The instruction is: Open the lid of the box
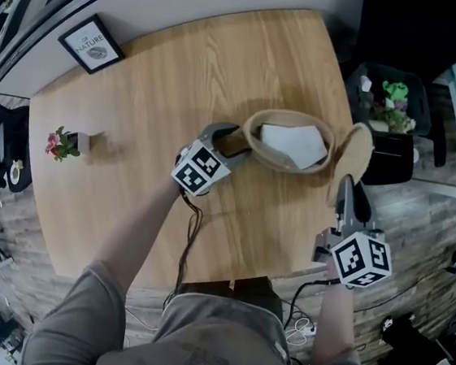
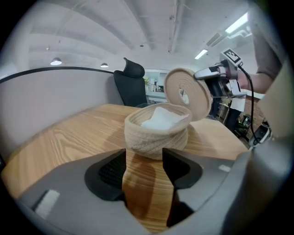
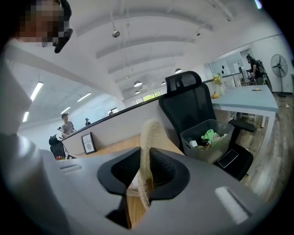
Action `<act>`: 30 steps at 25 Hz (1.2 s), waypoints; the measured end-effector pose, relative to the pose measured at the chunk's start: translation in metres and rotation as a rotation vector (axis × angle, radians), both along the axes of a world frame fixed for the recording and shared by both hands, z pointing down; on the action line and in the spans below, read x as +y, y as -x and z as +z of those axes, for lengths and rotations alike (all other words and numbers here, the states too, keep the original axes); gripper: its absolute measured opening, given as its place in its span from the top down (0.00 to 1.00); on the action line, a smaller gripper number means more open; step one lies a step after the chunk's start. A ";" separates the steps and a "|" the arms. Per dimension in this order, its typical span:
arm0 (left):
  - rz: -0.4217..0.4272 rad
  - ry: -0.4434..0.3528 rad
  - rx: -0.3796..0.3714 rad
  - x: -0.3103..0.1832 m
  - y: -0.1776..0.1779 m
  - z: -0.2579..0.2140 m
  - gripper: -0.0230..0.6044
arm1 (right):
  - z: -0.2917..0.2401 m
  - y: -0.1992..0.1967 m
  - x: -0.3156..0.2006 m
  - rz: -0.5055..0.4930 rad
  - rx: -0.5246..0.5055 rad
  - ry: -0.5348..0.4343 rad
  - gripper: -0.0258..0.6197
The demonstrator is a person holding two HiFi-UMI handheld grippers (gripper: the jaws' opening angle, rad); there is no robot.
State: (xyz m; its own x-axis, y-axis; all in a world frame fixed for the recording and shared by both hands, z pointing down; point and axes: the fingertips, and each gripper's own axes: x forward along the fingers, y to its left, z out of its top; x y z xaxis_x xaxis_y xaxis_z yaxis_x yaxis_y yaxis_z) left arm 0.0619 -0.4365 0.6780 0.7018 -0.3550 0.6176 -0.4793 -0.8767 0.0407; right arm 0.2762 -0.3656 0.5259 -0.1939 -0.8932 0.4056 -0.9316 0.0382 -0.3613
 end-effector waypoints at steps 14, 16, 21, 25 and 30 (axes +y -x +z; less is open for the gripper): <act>-0.114 -0.096 0.086 0.027 0.033 -0.124 0.65 | -0.097 0.028 0.026 -0.109 0.097 -0.155 0.85; -0.123 -0.132 0.090 0.033 0.037 -0.150 0.66 | -0.116 0.031 0.033 -0.116 0.099 -0.188 0.85; -0.133 -0.201 0.137 0.057 0.047 -0.211 0.66 | -0.165 0.042 0.055 -0.150 0.127 -0.259 0.85; -0.136 -0.283 0.184 0.077 0.052 -0.264 0.72 | -0.201 0.056 0.074 -0.181 0.160 -0.312 0.85; -0.123 -0.368 0.220 0.111 0.057 -0.317 0.75 | -0.234 0.070 0.098 -0.196 0.135 -0.364 0.85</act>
